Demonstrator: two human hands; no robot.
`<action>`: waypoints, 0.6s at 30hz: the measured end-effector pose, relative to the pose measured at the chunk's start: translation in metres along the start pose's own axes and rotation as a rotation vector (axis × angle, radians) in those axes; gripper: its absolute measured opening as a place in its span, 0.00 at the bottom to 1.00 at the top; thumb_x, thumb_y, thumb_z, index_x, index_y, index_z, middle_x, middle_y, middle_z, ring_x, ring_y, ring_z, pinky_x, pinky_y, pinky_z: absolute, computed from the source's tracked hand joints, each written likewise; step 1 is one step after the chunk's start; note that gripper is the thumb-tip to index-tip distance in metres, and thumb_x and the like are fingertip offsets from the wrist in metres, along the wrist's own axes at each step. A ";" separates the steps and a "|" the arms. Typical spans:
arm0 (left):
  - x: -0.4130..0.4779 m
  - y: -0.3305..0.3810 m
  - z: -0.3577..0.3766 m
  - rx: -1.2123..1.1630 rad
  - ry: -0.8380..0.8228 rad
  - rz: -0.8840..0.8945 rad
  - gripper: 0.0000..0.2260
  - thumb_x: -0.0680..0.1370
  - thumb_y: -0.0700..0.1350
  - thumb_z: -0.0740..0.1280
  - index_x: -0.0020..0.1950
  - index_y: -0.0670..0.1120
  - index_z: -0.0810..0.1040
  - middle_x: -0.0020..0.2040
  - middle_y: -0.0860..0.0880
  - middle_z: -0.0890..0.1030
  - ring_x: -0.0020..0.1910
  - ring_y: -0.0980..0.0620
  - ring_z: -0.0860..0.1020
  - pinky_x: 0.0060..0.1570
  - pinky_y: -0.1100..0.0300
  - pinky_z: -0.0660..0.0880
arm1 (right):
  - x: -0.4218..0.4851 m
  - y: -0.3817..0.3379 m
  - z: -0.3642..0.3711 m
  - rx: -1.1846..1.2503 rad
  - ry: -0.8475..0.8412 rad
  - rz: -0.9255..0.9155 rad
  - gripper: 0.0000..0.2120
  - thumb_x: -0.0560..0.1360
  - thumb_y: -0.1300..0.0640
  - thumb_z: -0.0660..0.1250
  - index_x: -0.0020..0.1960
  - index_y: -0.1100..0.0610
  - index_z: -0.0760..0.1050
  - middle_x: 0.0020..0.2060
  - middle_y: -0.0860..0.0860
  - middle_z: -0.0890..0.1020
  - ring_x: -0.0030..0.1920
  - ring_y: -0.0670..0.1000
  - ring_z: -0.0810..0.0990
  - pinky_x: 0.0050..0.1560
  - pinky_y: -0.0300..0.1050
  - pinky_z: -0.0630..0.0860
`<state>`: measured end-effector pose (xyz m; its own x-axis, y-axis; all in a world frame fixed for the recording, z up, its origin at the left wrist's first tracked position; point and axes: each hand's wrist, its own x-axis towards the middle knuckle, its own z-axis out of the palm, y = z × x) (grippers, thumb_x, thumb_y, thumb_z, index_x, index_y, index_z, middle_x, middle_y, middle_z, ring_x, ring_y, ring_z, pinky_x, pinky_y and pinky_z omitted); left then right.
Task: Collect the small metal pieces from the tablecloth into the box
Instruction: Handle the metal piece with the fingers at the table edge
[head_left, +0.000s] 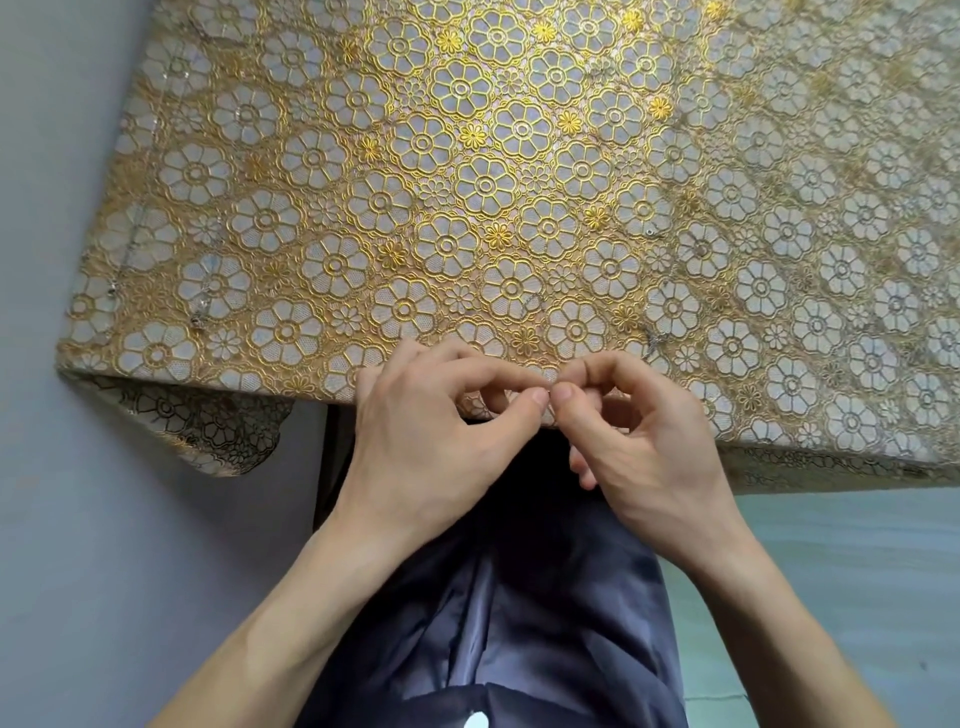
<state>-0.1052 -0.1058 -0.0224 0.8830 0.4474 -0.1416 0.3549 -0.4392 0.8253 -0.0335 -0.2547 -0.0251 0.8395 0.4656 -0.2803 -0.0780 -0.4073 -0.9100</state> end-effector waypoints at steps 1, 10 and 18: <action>0.000 0.000 0.000 -0.012 -0.005 -0.004 0.09 0.70 0.65 0.65 0.44 0.68 0.83 0.43 0.62 0.80 0.47 0.60 0.74 0.55 0.48 0.70 | 0.000 0.000 0.000 -0.007 0.005 -0.001 0.06 0.70 0.43 0.68 0.43 0.44 0.78 0.32 0.48 0.74 0.28 0.52 0.75 0.29 0.53 0.75; 0.002 0.003 -0.002 -0.059 -0.041 -0.014 0.10 0.69 0.67 0.65 0.48 0.70 0.80 0.41 0.61 0.79 0.43 0.60 0.74 0.52 0.42 0.73 | -0.004 -0.004 -0.003 -0.069 0.030 -0.045 0.03 0.73 0.50 0.69 0.46 0.47 0.77 0.31 0.47 0.74 0.30 0.60 0.77 0.29 0.60 0.77; 0.000 0.004 -0.005 -0.081 -0.055 0.004 0.10 0.69 0.66 0.66 0.47 0.69 0.81 0.41 0.61 0.80 0.44 0.58 0.76 0.52 0.40 0.73 | -0.005 -0.004 -0.005 -0.078 0.005 -0.043 0.06 0.72 0.47 0.69 0.46 0.47 0.78 0.31 0.46 0.74 0.30 0.57 0.78 0.32 0.62 0.78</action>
<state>-0.1051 -0.1036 -0.0170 0.9008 0.4012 -0.1659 0.3270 -0.3757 0.8671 -0.0344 -0.2595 -0.0186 0.8440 0.4798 -0.2395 0.0003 -0.4470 -0.8945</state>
